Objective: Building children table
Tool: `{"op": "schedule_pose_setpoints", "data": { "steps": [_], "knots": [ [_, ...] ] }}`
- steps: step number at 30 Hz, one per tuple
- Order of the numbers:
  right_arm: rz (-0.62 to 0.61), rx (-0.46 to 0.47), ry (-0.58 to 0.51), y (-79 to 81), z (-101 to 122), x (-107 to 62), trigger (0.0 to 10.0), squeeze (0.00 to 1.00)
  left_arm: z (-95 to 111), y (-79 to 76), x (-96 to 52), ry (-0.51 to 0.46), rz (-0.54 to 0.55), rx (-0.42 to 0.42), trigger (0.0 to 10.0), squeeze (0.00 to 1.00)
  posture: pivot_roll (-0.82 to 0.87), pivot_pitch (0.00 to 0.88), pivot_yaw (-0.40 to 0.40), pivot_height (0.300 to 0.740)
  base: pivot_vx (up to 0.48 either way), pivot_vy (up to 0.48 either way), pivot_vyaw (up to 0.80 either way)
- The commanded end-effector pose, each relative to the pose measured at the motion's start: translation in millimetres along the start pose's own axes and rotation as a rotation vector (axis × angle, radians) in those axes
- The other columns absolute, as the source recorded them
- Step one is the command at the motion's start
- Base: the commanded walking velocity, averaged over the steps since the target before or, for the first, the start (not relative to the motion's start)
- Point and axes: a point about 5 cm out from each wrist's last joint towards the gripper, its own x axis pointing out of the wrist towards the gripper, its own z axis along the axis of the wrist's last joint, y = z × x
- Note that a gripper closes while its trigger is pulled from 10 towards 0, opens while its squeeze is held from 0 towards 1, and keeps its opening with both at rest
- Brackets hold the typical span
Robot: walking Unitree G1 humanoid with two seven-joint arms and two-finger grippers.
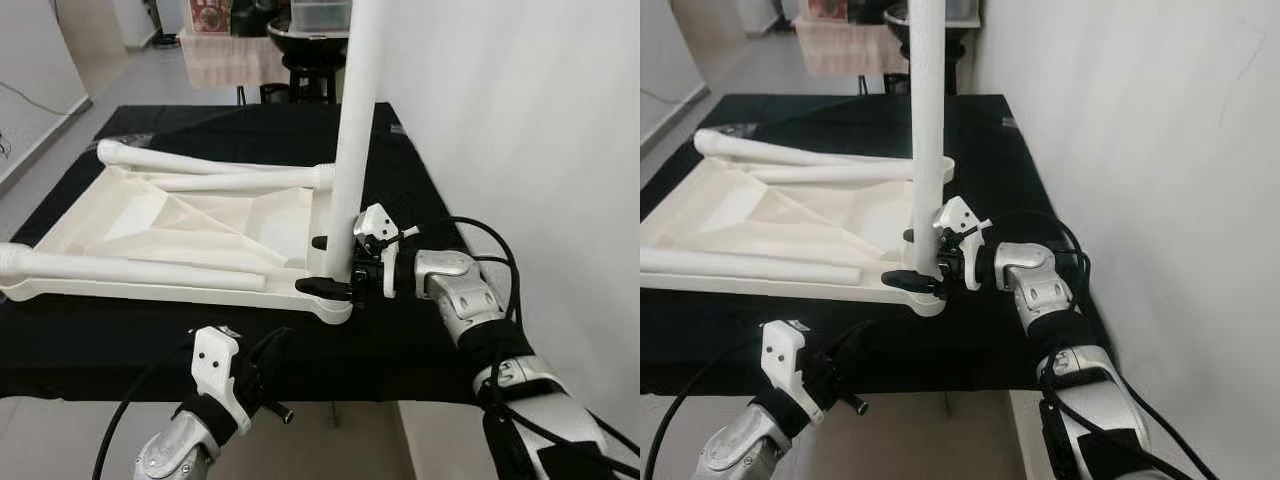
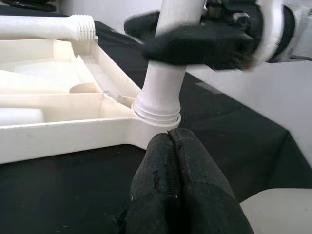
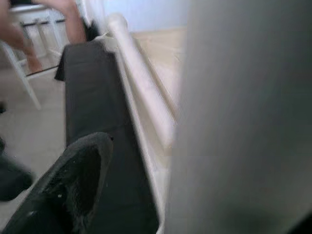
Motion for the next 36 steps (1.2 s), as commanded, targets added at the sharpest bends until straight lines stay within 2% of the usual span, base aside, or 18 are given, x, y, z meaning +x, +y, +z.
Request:
{"op": "schedule_pose_setpoints", "data": {
  "steps": [1, 8, 10, 11, 12, 14, 15, 17, 20, 26, 27, 30, 31, 32, 33, 34, 35, 36],
  "knots": [
    [-0.073, 0.021, -0.065, -3.1, 1, 4.6, 0.0, 0.0, -1, 2.3, -0.6, 0.009, 0.007, 0.008, 10.0, 0.0, 0.14, 0.0, -0.05, 0.74, 0.0, 0.0, 0.0],
    [-0.24, 0.095, -0.055, 5.0, -30, -4.1, 0.0, 0.0, 4, 3.5, -3.1, 0.001, 0.001, 0.001, 10.0, 0.0, 0.16, 0.005, -0.057, 0.74, 0.0, 0.0, 0.0],
    [-0.3, 0.117, -0.039, 18.3, -40, -3.8, 0.0, 0.0, 4, 4.0, -4.2, 0.0, 0.003, 0.0, 10.0, 0.0, 0.14, 0.015, -0.058, 0.74, 0.0, 0.0, 0.0],
    [-0.421, 0.119, 0.007, 26.2, -45, -2.2, 0.0, 0.0, 5, 4.4, -4.4, 0.0, 0.003, 0.001, 10.0, 0.0, 0.14, 0.018, -0.06, 0.74, 0.0, 0.0, 0.0],
    [-0.421, 0.119, 0.007, 26.2, -45, -2.2, 0.0, 0.0, 5, 4.4, -4.4, 0.0, 0.003, 0.001, 10.0, 0.0, 0.14, 0.018, -0.06, 0.74, 0.0, 0.0, 0.0],
    [-0.697, 0.082, 0.109, 53.0, -51, -4.8, 0.0, 0.0, 6, 5.2, -3.2, 0.0, 0.0, 0.005, 10.0, 0.0, 0.12, 0.026, -0.067, 0.74, 0.0, 0.0, 0.0],
    [-0.697, 0.082, 0.109, 53.0, -51, -4.8, 0.0, 0.0, 6, 5.2, -3.2, 0.0, 0.0, 0.005, 10.0, 0.0, 0.12, 0.026, -0.067, 0.74, 0.0, 0.0, 0.0],
    [-0.83, 0.028, 0.1, 47.8, -41, -10.6, 0.0, 0.0, 5, 6.5, -2.2, 0.0, 0.0, 0.007, 10.0, 0.0, 0.11, 0.03, -0.061, 0.74, 0.0, 0.0, 0.0],
    [-0.86, 0.028, 0.08, 38.6, -38, -9.3, 0.0, 0.0, 5, 6.5, -1.0, -0.002, 0.002, 0.008, 10.0, 0.0, 0.13, 0.018, -0.083, 0.74, 0.0, 0.0, 0.0],
    [-0.85, 0.06, 0.1, 44.4, -38, 2.0, 0.0, 0.0, 6, 6.1, -0.1, -0.007, 0.008, 0.01, 10.0, 0.0, 0.12, 0.016, -0.079, 0.74, 0.0, 0.0, 0.0],
    [-0.855, 0.057, 0.119, 43.5, -36, 2.2, 10.0, 0.0, 6, 6.2, 0.0, -0.005, 0.007, 0.009, 10.0, 0.0, 0.12, 0.016, -0.079, 0.74, 0.0, 0.0, 0.0],
    [-0.816, 0.087, 0.077, 42.3, -29, 4.6, 10.0, 0.0, 5, 6.2, 0.2, -0.003, 0.005, 0.009, 10.0, 0.0, 0.12, 0.016, -0.079, 0.74, 0.0, 0.0, 0.0],
    [-0.754, 0.093, 0.052, 43.1, -25, 8.5, 10.0, 1.0, 6, 6.1, 0.4, -0.003, 0.004, 0.009, 10.0, 0.0, 0.11, 0.018, -0.075, 0.74, 0.0, 0.0, 0.0],
    [-0.711, 0.095, 0.036, 44.2, -23, 11.1, 10.0, 1.0, 6, 6.1, 0.4, -0.003, 0.004, 0.009, 10.0, 0.0, 0.11, 0.018, -0.075, 0.74, 0.0, 0.0, 0.0],
    [-0.479, 0.089, -0.08, 46.1, -7, 22.1, 10.0, 1.0, 6, 6.2, 0.7, -0.003, 0.004, 0.007, 10.0, 0.0, 0.13, 0.014, -0.077, 0.74, 0.0, 0.0, 0.0],
    [-0.479, 0.089, -0.08, 46.1, -7, 22.1, 10.0, 1.0, 6, 6.2, 0.7, -0.003, 0.004, 0.007, 10.0, 0.0, 0.13, 0.014, -0.077, 0.74, 0.0, 0.0, 0.0],
    [-0.319, 0.081, -0.134, 44.3, 0, 23.8, 10.0, 0.18, 5, 6.4, 0.8, -0.003, 0.004, 0.007, 10.0, 0.0, 0.13, 0.013, -0.075, 0.74, 0.0, 0.0, 0.0],
    [-0.262, 0.079, -0.14, 42.4, 1, 22.9, 10.0, 0.18, 5, 6.4, 0.9, -0.002, 0.004, 0.007, 10.0, 0.0, 0.13, 0.013, -0.075, 0.74, 0.0, 0.0, 0.0]
  ]
}}
